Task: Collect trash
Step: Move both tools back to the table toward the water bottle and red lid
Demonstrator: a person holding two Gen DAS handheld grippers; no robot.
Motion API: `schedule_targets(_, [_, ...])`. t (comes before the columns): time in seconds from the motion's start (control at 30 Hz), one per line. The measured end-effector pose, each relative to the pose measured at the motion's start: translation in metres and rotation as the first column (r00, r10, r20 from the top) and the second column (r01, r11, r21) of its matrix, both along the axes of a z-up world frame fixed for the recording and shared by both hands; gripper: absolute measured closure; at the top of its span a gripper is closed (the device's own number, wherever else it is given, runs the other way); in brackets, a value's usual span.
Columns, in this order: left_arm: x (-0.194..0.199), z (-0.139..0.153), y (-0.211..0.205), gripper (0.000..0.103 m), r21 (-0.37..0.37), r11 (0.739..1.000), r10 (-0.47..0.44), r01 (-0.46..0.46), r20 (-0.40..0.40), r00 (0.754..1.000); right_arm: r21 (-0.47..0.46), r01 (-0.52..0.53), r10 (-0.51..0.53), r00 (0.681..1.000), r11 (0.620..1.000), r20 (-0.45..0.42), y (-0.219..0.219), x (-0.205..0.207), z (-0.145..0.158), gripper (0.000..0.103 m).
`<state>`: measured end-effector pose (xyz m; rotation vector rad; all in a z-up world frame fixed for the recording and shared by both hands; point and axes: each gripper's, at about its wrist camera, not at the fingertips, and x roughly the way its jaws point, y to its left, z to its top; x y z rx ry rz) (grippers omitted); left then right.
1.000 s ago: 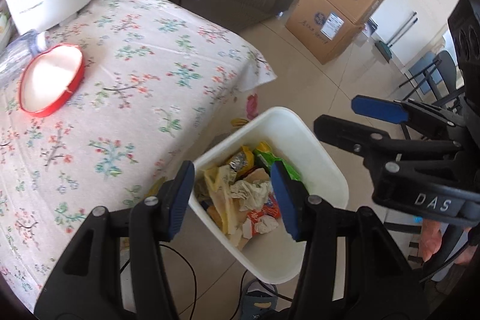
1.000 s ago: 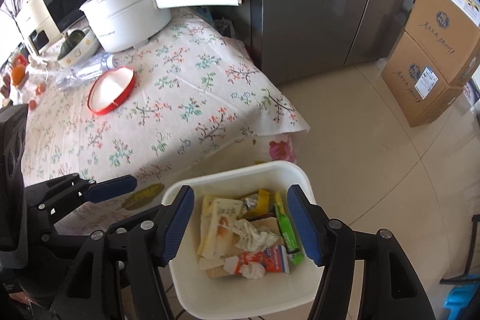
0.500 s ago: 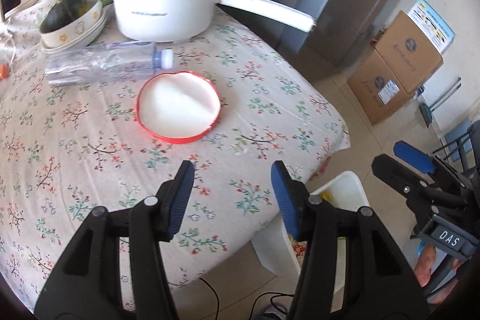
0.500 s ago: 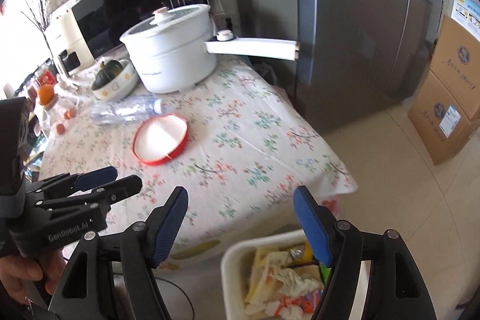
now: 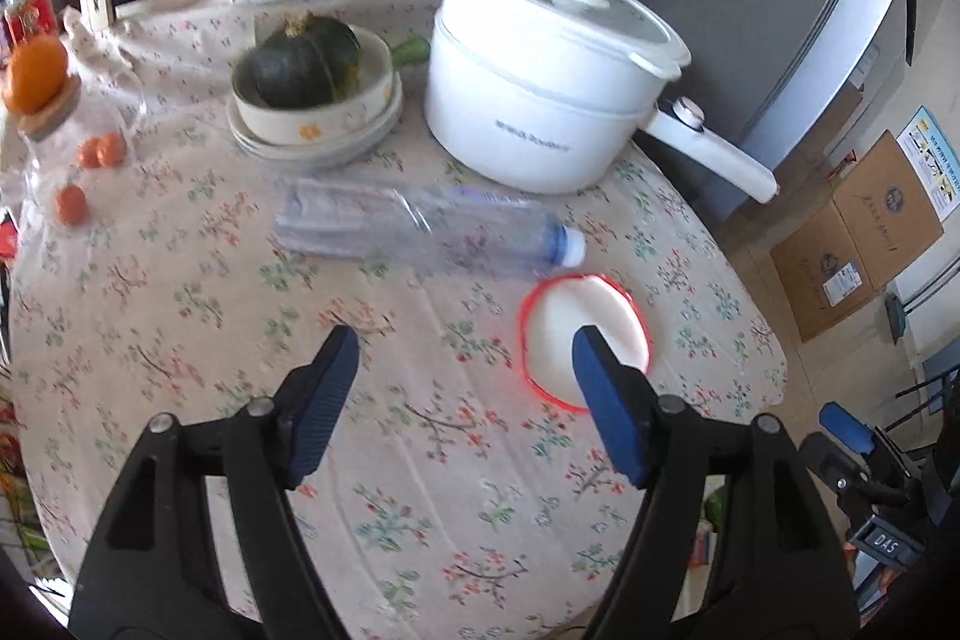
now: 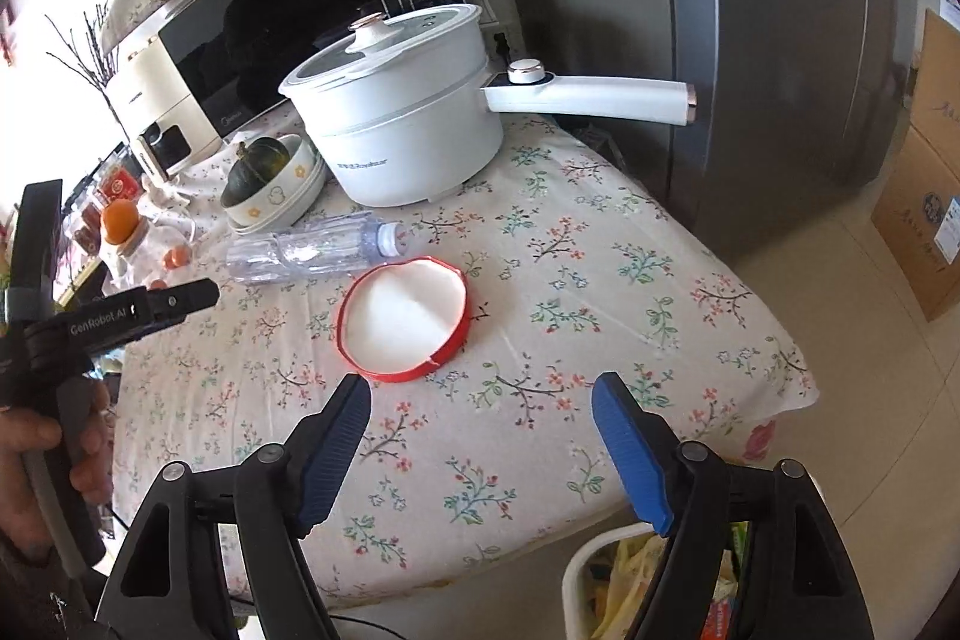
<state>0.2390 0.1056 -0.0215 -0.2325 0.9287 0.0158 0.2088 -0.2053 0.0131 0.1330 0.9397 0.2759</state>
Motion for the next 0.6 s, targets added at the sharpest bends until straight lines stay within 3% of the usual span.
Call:
schedule_targets(0.1, [0.009, 0.012, 0.013, 0.017, 0.121, 0.992, -0.033, 0.023, 0.081, 0.996, 0.076, -0.003, 0.008, 0.998, 0.997, -0.061, 0.01, 0.007, -0.008, 0.019])
schedule_targets(0.2, [0.024, 0.009, 0.025, 0.017, 0.2, 0.979, -0.068, 0.049, 0.089, 0.994, 0.116, 0.012, 0.002, 0.993, 0.993, -0.115, 0.019, 0.017, -0.02, 0.019])
schedule_targets(0.33, [0.045, -0.002, 0.038, 0.017, 0.183, 0.98, -0.091, 0.073, 0.09, 0.992, 0.094, 0.033, -0.019, 0.989, 0.995, -0.146, 0.034, 0.03, -0.034, 0.019])
schedule_targets(0.5, [0.071, -0.02, 0.024, 0.017, 0.294, 0.938, -0.209, 0.184, 0.057, 0.976, 0.087, 0.027, -0.012, 0.985, 0.996, -0.17, 0.047, 0.037, -0.045, 0.019])
schedule_targets(0.6, [0.087, -0.033, 0.026, 0.017, 0.207, 0.906, -0.382, 0.368, 0.031, 0.923, 0.09, 0.017, 0.0, 0.983, 0.996, -0.183, 0.051, 0.04, -0.049, 0.019])
